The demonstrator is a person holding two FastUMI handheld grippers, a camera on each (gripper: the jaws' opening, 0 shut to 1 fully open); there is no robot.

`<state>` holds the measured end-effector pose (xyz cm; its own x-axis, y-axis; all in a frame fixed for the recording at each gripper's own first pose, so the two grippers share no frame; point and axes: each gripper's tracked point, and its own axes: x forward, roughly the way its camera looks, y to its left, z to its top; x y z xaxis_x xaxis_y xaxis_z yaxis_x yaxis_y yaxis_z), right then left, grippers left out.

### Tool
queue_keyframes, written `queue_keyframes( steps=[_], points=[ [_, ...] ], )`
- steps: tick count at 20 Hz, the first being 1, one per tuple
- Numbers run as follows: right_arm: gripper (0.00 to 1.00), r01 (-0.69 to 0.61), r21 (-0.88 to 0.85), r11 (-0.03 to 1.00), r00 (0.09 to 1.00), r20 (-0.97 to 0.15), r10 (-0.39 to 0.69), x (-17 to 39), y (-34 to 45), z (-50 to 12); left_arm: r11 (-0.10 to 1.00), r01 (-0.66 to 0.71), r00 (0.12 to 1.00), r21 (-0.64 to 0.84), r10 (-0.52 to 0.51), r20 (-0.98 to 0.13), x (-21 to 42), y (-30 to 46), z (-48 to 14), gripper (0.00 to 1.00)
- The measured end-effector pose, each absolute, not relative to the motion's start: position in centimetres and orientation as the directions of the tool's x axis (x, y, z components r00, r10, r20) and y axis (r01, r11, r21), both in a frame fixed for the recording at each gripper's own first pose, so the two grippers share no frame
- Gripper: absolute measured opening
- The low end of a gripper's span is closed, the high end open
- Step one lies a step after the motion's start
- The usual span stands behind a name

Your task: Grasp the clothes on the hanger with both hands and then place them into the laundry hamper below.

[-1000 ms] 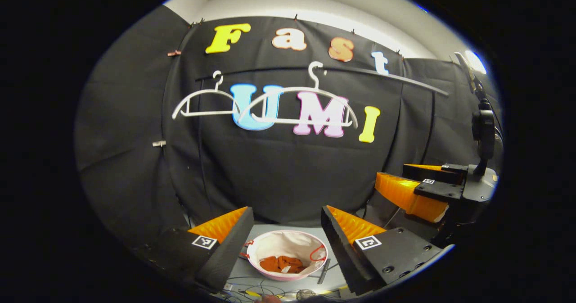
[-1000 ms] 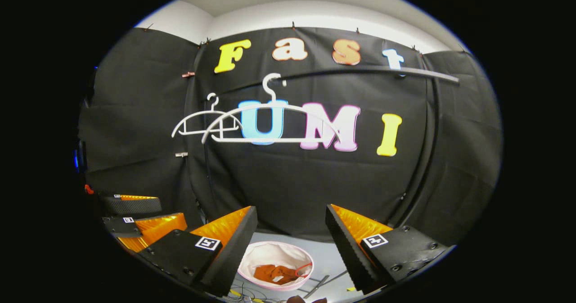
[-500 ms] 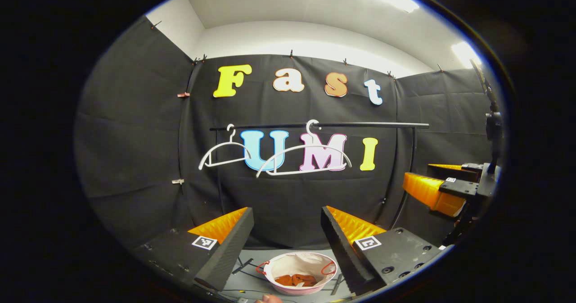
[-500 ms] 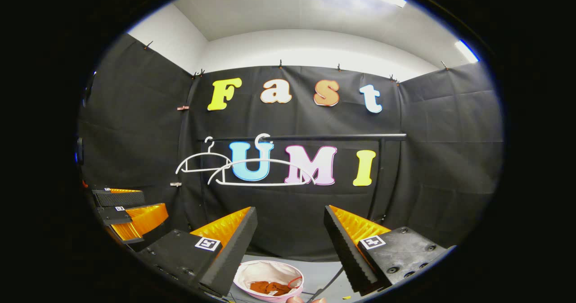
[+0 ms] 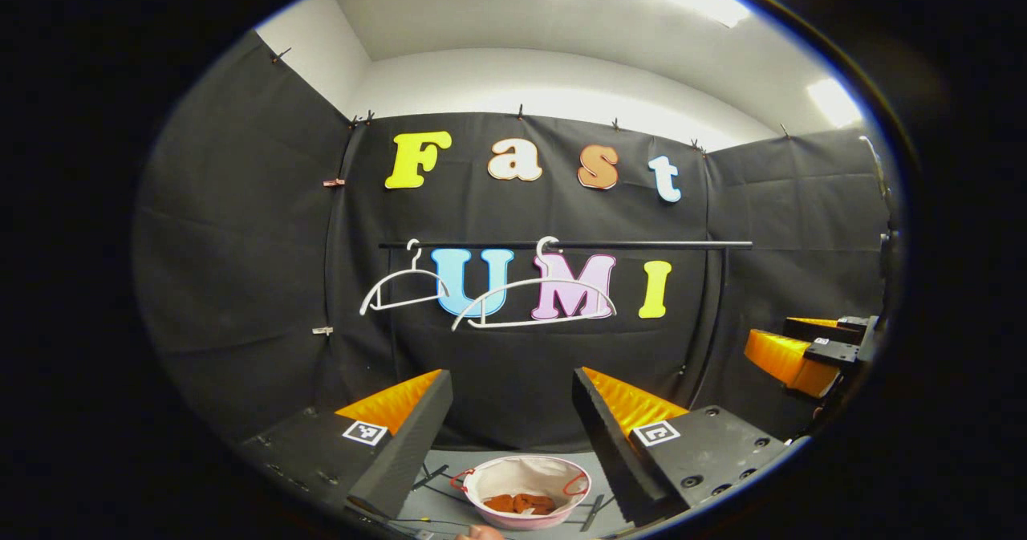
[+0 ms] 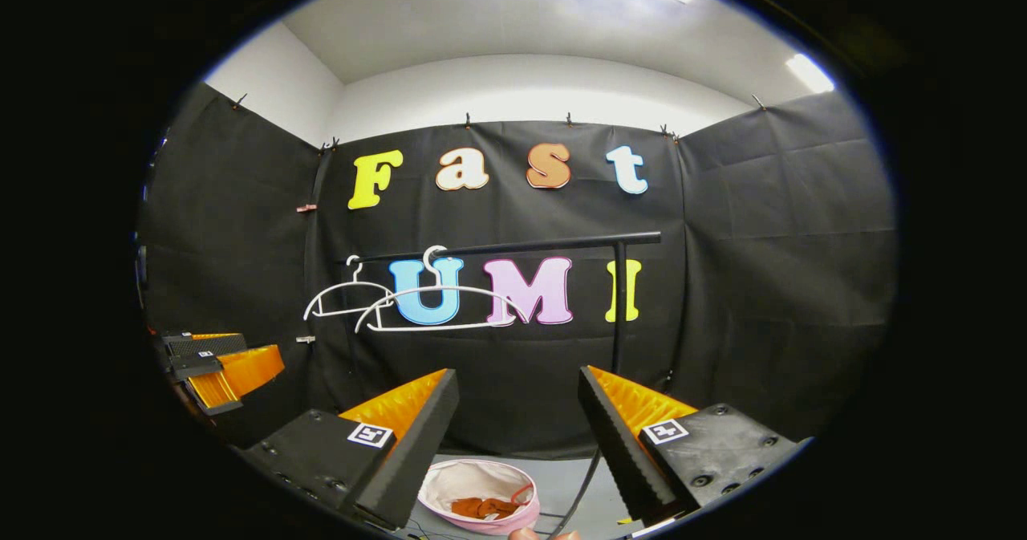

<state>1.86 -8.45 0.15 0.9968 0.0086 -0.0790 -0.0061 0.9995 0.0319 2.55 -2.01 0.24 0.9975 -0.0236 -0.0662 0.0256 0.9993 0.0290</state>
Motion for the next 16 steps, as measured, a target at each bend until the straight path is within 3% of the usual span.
queue_keyframes(
  steps=[13, 16],
  points=[
    [0.94, 0.033, 0.024, 0.999, 0.997, -0.074, -0.031, 0.3, -9.8, 0.6, 0.998, 0.049, 0.997, 0.035, -0.047, -0.053, 3.1, -3.3, 0.5, 0.92],
    [0.96, 0.039, 0.02, 0.999, 0.996, -0.079, -0.037, 0.4, -10.0, 0.4, 0.997, 0.062, 0.997, 0.035, -0.06, -0.051, 3.5, -3.7, 0.4, 0.95]
  ],
)
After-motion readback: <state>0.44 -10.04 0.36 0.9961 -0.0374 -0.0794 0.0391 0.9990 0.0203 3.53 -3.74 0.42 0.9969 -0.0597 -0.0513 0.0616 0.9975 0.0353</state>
